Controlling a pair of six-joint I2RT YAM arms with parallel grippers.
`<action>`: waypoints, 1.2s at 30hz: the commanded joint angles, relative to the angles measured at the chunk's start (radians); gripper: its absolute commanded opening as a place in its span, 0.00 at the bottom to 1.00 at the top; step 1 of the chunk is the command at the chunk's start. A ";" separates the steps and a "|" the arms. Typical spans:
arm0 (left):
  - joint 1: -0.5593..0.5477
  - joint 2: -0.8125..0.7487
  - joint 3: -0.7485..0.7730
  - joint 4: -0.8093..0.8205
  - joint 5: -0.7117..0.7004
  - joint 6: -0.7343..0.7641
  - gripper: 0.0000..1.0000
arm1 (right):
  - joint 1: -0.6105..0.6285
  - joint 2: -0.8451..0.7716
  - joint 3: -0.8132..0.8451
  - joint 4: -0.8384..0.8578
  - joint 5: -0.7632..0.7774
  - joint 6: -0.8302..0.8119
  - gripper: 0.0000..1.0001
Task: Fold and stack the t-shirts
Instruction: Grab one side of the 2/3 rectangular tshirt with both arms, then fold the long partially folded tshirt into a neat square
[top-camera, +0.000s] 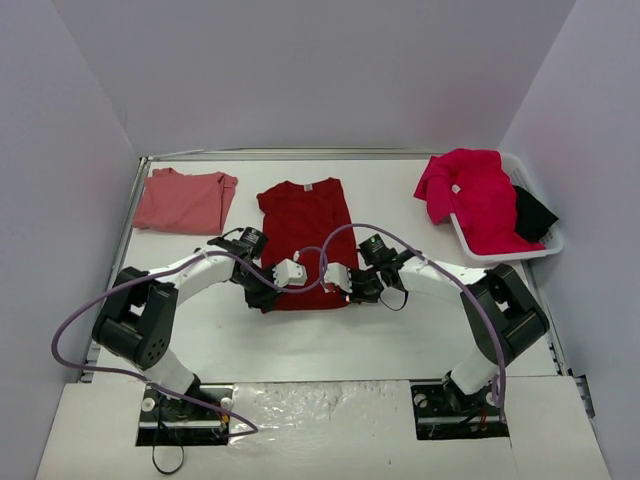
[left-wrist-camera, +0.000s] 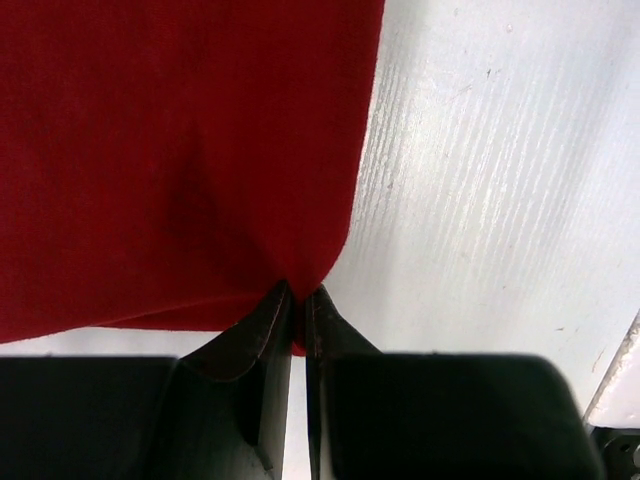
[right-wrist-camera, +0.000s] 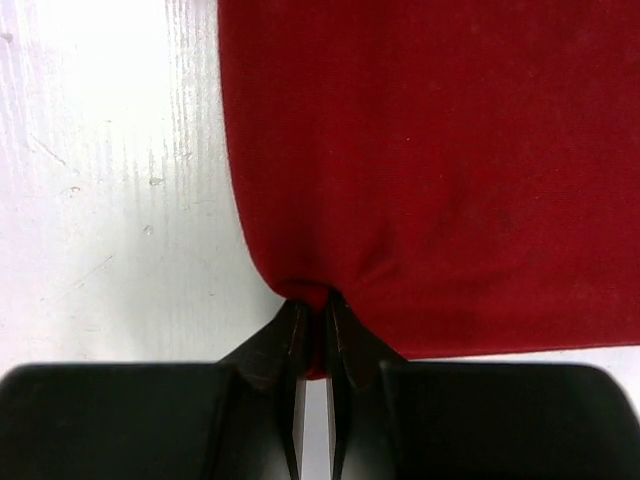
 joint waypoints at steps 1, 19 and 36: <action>-0.002 -0.022 0.058 -0.068 0.048 0.040 0.02 | 0.006 -0.034 0.027 -0.144 0.036 0.029 0.00; -0.025 -0.256 0.223 -0.790 0.226 0.427 0.03 | 0.001 -0.228 0.287 -0.909 -0.248 -0.138 0.00; 0.044 -0.207 0.340 -0.766 0.184 0.404 0.02 | -0.045 -0.122 0.512 -0.950 -0.235 -0.206 0.00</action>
